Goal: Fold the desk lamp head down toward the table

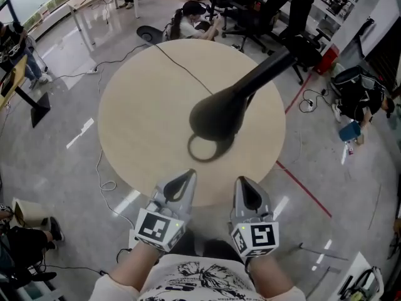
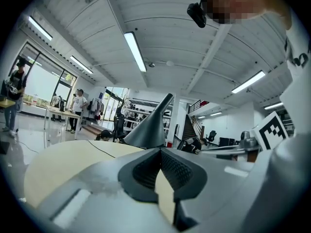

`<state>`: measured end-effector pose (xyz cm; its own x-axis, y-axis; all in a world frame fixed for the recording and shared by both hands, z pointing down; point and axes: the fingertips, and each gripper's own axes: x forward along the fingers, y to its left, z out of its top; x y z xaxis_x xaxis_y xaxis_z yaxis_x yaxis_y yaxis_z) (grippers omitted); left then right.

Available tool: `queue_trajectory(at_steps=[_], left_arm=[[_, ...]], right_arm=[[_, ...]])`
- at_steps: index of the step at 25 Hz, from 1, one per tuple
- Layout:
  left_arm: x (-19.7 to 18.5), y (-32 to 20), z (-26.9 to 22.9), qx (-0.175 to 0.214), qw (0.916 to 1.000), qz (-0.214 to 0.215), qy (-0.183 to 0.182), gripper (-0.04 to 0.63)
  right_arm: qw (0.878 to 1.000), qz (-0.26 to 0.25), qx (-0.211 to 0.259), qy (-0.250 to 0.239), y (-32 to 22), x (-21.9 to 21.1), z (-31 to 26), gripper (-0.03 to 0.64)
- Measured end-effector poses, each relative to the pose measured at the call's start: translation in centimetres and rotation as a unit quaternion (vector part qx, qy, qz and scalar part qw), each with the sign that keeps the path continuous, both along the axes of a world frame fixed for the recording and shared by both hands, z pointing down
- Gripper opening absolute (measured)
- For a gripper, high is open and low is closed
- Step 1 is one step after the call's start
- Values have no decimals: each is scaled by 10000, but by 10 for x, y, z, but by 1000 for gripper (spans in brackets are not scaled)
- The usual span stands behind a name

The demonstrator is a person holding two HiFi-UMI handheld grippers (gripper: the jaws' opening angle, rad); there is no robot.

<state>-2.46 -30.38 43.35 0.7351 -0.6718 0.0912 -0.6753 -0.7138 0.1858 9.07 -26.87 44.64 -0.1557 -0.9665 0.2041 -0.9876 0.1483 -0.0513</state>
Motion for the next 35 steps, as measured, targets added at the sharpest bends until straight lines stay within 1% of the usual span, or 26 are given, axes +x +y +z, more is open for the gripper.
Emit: queue_trajectory(at_steps=[3,6,9,12,15,18,21,24,27,32,35], left_arm=[[2,18,-8,72,10000,24,-55,6],[12,43,-13,206,9995,24,-229,6],[25,73,-10,332,9990,-125,-283,6],[36,109,-5,372,9984,-269,-319,6],[50,147,-12,352,9985,-380,-168,6],[59,187,-16,350,9979,-547,-55,6],[69,227,-4,134,9979,-638,-14,6],[75,257,4,-8,9972,-741,-23,6],[69,278,-9,129,9959,-896,3,6],[52,306,-43,562,9920,-1042,433,6],[46,321,-51,618,9921,-1002,441,6]], right_arm=[[10000,7,10,-85,18,2,-5,9],[9998,-52,157,-69,42,11,-10,9],[9993,-253,253,74,72,19,-5,9],[9980,-512,317,184,102,22,-3,9],[9963,-711,394,269,129,28,-9,9],[9952,-867,368,275,162,35,-9,9],[9936,-1067,300,219,195,40,-3,9],[9914,-1275,278,-29,220,44,-2,9],[9894,-1386,421,-113,240,43,-14,9],[9881,-1450,509,-37,266,34,-22,9],[9882,-1429,557,14,284,25,-29,9]])
